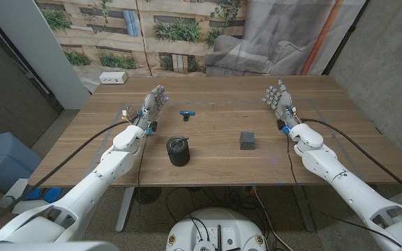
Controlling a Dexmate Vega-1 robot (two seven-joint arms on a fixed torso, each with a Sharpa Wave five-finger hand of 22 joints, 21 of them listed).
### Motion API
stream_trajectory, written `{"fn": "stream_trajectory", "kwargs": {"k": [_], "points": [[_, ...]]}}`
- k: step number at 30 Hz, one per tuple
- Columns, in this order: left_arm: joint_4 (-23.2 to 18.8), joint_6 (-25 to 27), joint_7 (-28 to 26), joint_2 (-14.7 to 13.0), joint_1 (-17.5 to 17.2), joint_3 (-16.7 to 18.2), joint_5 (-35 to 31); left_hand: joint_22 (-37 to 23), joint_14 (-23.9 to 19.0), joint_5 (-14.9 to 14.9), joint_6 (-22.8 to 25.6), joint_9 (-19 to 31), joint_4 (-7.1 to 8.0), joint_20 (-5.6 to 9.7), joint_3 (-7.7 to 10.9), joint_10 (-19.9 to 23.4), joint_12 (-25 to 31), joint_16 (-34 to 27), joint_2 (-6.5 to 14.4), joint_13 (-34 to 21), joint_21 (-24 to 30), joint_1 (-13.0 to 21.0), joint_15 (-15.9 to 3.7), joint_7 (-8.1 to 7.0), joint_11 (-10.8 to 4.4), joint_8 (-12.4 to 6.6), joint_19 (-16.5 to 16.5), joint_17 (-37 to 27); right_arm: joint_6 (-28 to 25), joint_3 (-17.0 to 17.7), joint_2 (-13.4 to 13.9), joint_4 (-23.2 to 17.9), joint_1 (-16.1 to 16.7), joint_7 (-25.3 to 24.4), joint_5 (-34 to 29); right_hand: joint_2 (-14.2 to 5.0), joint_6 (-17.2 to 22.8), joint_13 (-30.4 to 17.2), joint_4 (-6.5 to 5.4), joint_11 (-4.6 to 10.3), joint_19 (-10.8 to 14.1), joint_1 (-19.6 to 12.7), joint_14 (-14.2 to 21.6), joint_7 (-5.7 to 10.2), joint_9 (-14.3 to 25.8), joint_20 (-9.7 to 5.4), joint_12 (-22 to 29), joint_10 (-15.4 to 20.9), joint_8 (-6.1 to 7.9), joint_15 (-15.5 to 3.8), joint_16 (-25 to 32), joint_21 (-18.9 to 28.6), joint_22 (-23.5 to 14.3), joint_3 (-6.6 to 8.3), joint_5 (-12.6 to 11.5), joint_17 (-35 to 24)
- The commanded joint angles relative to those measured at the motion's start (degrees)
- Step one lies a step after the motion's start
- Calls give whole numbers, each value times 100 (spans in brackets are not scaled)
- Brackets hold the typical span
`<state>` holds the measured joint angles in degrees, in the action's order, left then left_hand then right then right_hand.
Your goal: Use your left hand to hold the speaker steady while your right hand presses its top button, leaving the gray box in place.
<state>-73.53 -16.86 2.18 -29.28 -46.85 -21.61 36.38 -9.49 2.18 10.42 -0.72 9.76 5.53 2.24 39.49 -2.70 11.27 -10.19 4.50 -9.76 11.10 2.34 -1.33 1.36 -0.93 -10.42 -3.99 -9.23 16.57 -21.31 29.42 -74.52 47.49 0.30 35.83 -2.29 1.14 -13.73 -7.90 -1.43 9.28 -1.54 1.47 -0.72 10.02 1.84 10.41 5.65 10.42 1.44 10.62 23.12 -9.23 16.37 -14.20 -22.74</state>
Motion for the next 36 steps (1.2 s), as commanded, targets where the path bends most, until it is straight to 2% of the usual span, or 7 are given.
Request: {"fn": "stream_trajectory", "kwargs": {"k": [1, 12, 22, 26, 29, 32, 36], "points": [[-295, 99, -140, -217, -53, 9, -184, -15, -1, 32, 22, 6, -30, 114, 48, -7, 23, -26, 398, -28, 26, 32, -22, 13, -13, -35, -68, -20, 67, -45, -39, 51, -46, -181, -184, -37, 1, -13, 11, 6, 36, 27, -22, 11, 14, -26, 41, 40, 23, 31, 23, 0, -7, 32, -34, -13], [-998, 541, -110, -786, -431, 119, -146, -13, -33, 12, 55, 7, -181, 130, 55, 44, 21, -10, 347, -27, 10, 94, -69, -36, -58, -26, -81, -16, 111, -74, -79, 13, 17, -337, -286, -56, -3, 27, 36, 23, 51, 0, -26, 21, 12, -42, 41, 28, 23, 19, 29, -53, -8, 44, -49, 34], [-1470, 531, 24, -1204, -846, 277, -108, -4, -44, -11, 60, 7, -403, 163, 73, 61, 6, 4, 273, -28, -20, 196, -107, -88, -85, -17, -67, -18, 68, -132, -12, -180, 136, -463, -439, -68, -25, 64, 58, 20, 66, -19, -44, 16, 11, -47, 36, 4, 17, 23, 30, -104, -8, 52, -59, 78], [-1634, 527, 94, -1358, -990, 338, -86, 0, -47, -22, 58, 8, -582, 185, 88, 66, -4, 9, 199, -30, -31, 277, -131, -126, -113, -18, -72, -21, 44, -135, 14, -289, 209, -539, -480, -72, -27, 79, 65, 23, 67, -25, -54, 19, 10, -49, 30, -20, 17, 21, 30, -127, -8, 55, -63, 96], [-1740, 484, 146, -1465, -1077, 374, -111, 2, -53, -29, 68, 9, -813, 203, 90, 77, -14, 10, 79, -31, -43, 373, -165, -160, -147, -30, -71, -24, 13, -146, 66, -377, 246, -584, -547, -76, -36, 88, 70, 32, 73, -29, -58, 17, 10, -50, 31, -23, 14, 25, 31, -141, -9, 57, -65, 107], [-1867, 435, 130, -1557, -1177, 412, -174, 1, -72, -30, 75, 10, -929, 216, 92, 96, -13, 5, 29, -31, -47, 423, -187, -177, -167, -37, -71, -26, 55, -157, 92, -346, 229, -570, -610, -78, -45, 98, 75, 36, 68, -32, -64, 21, 9, -55, 27, -37, 11, 22, 31, -159, -9, 58, -67, 119], [-2208, 502, -152, -1689, -1394, 507, -313, 1, -121, -31, 121, 10, -1123, 232, 91, 152, -4, -8, -56, -32, -49, 507, -233, -224, -221, -60, -80, -28, 124, -160, 113, -317, 191, -477, -625, -82, -48, 109, 81, 51, 67, -36, -72, 29, 9, -55, 25, -51, 12, 17, 31, -178, -9, 61, -69, 133]]}}
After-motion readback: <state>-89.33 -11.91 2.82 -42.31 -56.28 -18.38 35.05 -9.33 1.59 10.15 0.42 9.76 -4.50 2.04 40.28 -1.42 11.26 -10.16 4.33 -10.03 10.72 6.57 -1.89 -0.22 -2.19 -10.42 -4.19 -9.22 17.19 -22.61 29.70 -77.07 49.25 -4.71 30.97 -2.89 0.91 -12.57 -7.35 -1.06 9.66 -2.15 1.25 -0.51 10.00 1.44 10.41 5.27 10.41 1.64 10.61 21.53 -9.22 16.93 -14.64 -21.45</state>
